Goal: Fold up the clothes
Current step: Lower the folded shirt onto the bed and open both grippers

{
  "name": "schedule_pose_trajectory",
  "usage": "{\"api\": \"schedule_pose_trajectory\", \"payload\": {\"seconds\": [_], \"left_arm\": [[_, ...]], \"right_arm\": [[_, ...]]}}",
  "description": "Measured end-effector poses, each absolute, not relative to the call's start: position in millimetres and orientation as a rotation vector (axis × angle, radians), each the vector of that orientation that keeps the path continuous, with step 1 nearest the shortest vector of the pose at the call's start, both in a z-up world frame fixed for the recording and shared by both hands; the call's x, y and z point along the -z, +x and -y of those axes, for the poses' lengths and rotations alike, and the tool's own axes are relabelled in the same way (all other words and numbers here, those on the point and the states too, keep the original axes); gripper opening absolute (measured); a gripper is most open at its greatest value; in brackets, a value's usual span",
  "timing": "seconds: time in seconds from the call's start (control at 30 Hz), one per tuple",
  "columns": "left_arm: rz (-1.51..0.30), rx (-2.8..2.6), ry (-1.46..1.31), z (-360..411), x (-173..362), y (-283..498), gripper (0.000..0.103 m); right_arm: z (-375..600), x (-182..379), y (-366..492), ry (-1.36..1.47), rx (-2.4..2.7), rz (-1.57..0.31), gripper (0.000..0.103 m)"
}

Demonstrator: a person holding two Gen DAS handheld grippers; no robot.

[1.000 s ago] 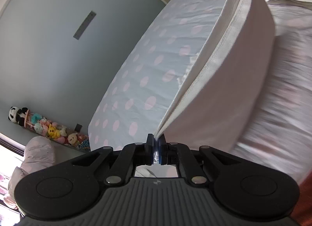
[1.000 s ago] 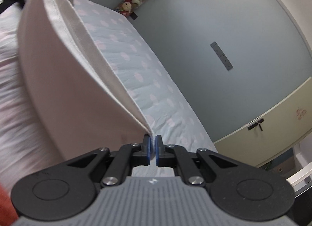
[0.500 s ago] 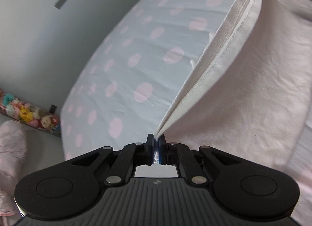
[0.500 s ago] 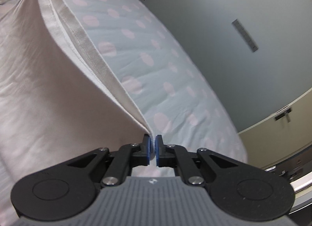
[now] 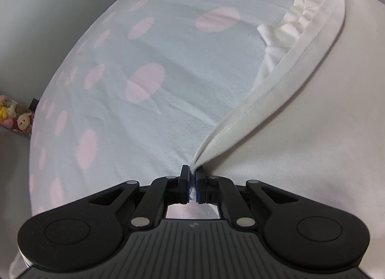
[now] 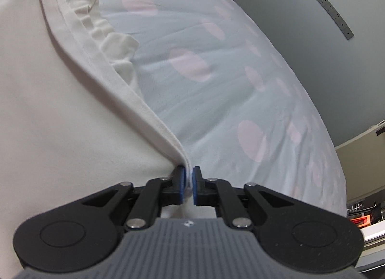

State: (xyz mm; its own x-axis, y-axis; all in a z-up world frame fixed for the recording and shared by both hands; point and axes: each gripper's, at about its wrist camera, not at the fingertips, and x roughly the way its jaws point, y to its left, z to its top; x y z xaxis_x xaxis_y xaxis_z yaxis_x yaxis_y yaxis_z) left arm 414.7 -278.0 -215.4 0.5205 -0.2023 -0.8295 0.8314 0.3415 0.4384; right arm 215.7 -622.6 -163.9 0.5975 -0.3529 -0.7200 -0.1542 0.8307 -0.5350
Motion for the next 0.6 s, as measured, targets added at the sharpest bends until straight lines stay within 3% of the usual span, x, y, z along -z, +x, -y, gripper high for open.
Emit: {"api": "schedule_pose_trajectory", "payload": {"seconds": [0.13, 0.27, 0.3, 0.6], "left_arm": [[-0.771, 0.747, 0.881, 265.4, 211.8, 419.7, 0.009], [-0.79, 0.684, 0.758, 256.0, 201.5, 427.3, 0.022], [-0.803, 0.67, 0.726, 253.9, 198.5, 429.3, 0.023], [-0.781, 0.554, 0.618, 235.0, 153.9, 408.6, 0.026]], "right_arm": [[634.9, 164.2, 224.0, -0.489, 0.147, -0.927, 0.015], [653.6, 157.2, 230.7, -0.29, 0.228, -0.907, 0.026], [659.7, 154.3, 231.4, -0.225, 0.258, -0.9, 0.03], [680.2, 103.9, 192.3, 0.161, 0.363, -0.797, 0.033]]}}
